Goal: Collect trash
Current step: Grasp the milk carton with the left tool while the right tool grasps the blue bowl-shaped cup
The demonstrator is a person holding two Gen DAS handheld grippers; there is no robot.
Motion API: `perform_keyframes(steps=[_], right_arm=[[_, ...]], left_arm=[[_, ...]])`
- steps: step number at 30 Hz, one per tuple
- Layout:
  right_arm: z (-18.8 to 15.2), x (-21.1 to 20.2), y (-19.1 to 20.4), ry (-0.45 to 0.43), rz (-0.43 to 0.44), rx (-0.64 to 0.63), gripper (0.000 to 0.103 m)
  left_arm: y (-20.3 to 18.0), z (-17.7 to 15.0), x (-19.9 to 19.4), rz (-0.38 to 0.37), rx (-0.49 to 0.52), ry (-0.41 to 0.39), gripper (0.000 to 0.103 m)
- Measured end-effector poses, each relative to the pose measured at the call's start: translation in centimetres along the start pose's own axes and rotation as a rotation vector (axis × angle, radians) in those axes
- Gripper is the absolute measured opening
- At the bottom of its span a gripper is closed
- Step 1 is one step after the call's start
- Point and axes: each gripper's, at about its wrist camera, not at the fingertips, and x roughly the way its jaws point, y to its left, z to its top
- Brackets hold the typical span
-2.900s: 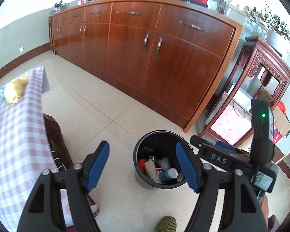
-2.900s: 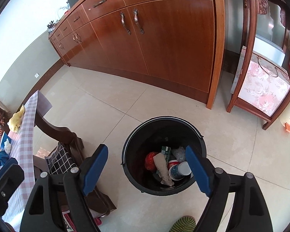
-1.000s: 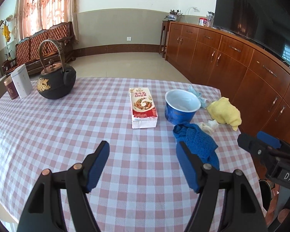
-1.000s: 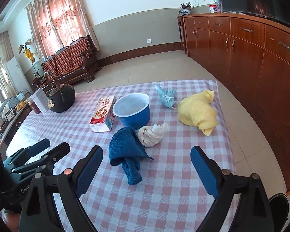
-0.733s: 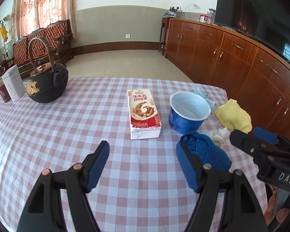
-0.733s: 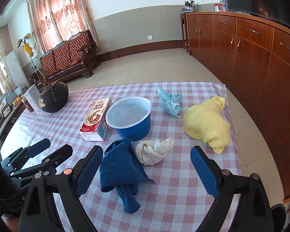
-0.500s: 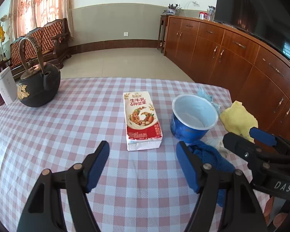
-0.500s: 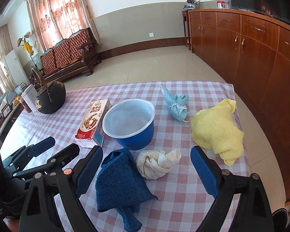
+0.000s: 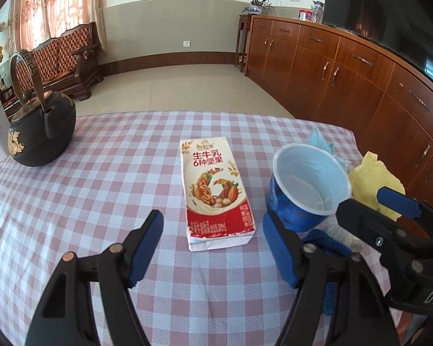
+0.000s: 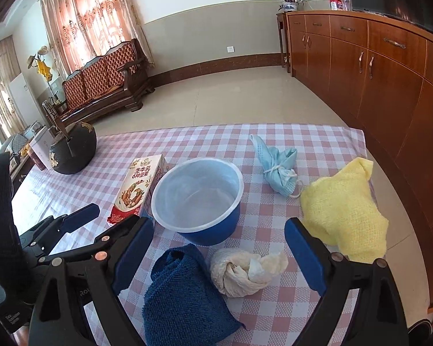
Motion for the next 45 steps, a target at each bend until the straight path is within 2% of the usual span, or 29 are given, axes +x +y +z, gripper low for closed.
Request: perform_keyframes(steps=[8,12,13,17,27,33,38,40,44,45], right_arm=[[0.1,0.5,-0.1,0.004,0.001,0.009,0.094],[0.1,0.9,0.2,0.010,0.004,0.003,0.094],[0.1,1.1,0.4,0.012,0.006,0.001,0.094],[0.3,1.9,1.0,0.022,0.012,-0.011,0.094],[0.5,4.2,2.4,0.055,-0.002,-0.027,0.094],[0.9,6.0,2.4,0.077,-0.022,-0.020,0.094],[0.9,6.6,2.2,0.073,-0.014,-0.006,0.094],[0.9,6.8,2.1,0.074,-0.016,-0.008,0.093],[0.9,7.1,2.4,0.074,-0.016,-0.020,0.080],[0.9,7.1,2.5,0.072,-0.015,-0.021,0.080]], left_arm=[[0.4,0.1,2.0,0.029,-0.009,0.032,0.073],[1.3,-0.1,1.9,0.039,-0.038,0.019,0.072],[1.5,-0.1,1.8,0.036,-0.044,0.017,0.071],[2.4,-0.1,1.9,0.038,-0.041,0.017,0.055],[4.2,-0.4,1.5,0.055,-0.056,0.005,0.054],[3.9,-0.4,1.3,0.056,-0.033,-0.007,0.054],[3.5,0.1,1.7,0.057,-0.018,-0.013,0.060],[3.4,0.4,2.0,0.061,-0.013,-0.014,0.061],[3.6,0.6,2.5,0.055,-0.025,0.003,0.060],[3.7,0.7,2.6,0.057,-0.028,0.005,0.056]])
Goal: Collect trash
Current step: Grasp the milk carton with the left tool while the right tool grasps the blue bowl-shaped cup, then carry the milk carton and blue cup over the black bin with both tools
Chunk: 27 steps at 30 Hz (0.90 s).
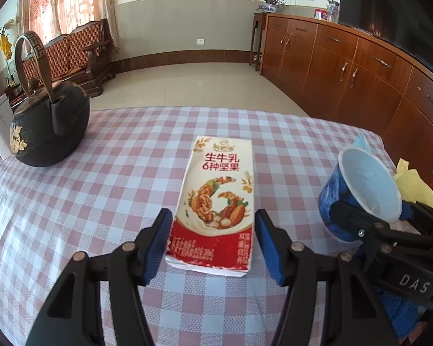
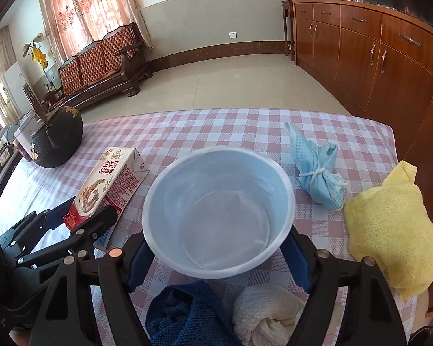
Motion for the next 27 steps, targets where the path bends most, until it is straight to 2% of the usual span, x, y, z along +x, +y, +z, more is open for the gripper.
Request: perform_keyframes(steps=[5,15,27], right_arm=[[0.1,-0.1,0.3,-0.010,0.007,-0.002,0.080],[-0.2,-4.1,0.6,-0.068,0.027,-0.018,0.080],[-5.3,-12.1,-0.1,-0.123,0.051,-0.005,0.080]], left_arm=[[0.2,-0.1,-0.3,-0.002,-0.010,-0.012,0.053],[0.9,-0.9,-3.3,-0.033,-0.027,-0.052,0.052],[0.9,-3.2,-9.1,-0.082,-0.017,-0.095,0.052]])
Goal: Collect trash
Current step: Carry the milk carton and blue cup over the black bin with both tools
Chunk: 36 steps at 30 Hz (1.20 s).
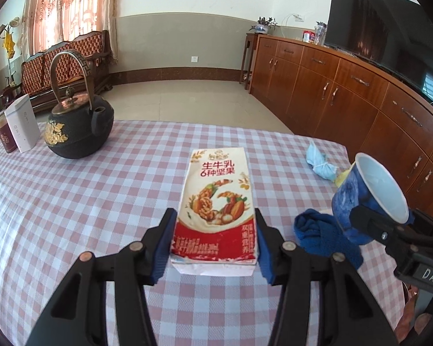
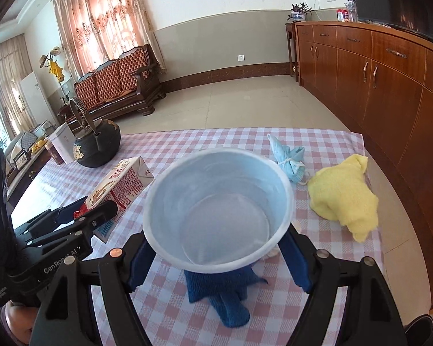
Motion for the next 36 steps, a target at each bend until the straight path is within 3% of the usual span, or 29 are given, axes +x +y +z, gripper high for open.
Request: perform_keyframes(steps=[9,16,28,36], right_arm=[[-4.2,-8.2,-2.2,-0.051,-0.010,0.069,0.080],[-8.0,-13.8,-6.9,-0.064,-0.093,0.139,0.080],[-15.3,-24.4,-19.0,-0.103,-0.305,0.327,0.080],[-21.7,-29.2,-27.6,-0.075,-0.439,0.475,0.080]], left_arm=[[-4.2,-2.3,-4.7,-0.093,0.040,-0.025,0.052],[-9.8,-4.2,-6.8,-0.192,0.100,-0.014,0.052],[-24.4,-8.3,-8.2,-0.432,0.264,0.069,0.052],[-34.5,-12.5,-8.1,-0.554,0.366,0.152,0.052]])
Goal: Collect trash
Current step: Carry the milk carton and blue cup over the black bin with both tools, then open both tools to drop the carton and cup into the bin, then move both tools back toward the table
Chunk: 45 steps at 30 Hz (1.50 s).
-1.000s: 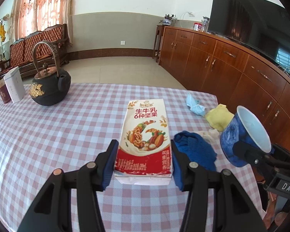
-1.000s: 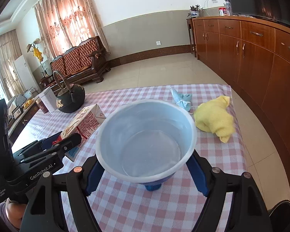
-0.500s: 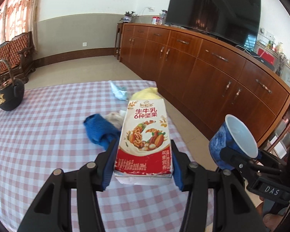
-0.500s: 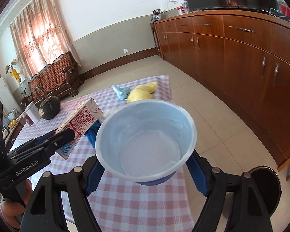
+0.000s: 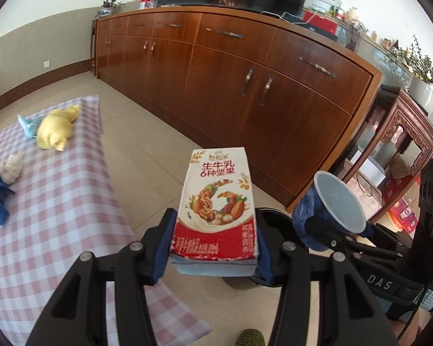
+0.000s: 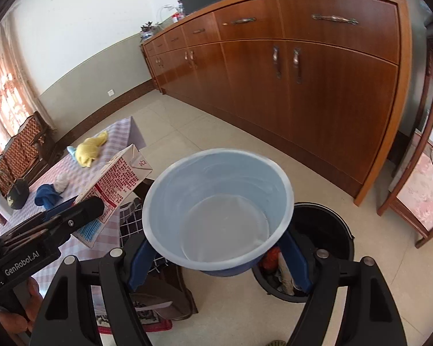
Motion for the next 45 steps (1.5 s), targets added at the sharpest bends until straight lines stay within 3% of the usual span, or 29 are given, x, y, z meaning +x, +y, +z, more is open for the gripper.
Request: perform_keyframes(steps=[10,18,25,27,29,34,45], right_arm=[[-1.7,2.7,-10.5,0.075,-0.105,0.146,0.079],[-2.4,7.2,-16.0,0.176,-0.140,0.199,0.079],[-2.8,11.5,-18.3,0.283,-0.144,0.205,0.082],[-2.9,12.2,-19.0,0.302,-0.170,0.205,0.094],[-2.8,12.1,-19.6,0.303,-0.200,0.213,0.094],[-1.6,9.6,-19.3,0.229,-0.251,0.203,0.094],[-0.7,5.7,-15.7,0.145,-0.260,0.160,0.094]], left_arm=[[-6.0,-2.1,7.3,-0.054,0.042,0.128,0.052],[-7.3,-3.3,12.3,-0.048,0.034,0.213,0.052],[-8.1,-4.3,16.8,-0.060,0.012,0.295,0.052],[-8.1,-4.4,18.0,-0.071,-0.003,0.322,0.064],[-8.1,-4.4,18.8,-0.068,-0.013,0.354,0.072],[-8.1,-3.4,17.4,-0.058,-0.005,0.297,0.072],[-8.4,-1.1,10.6,0.034,0.076,0.161,0.072]])
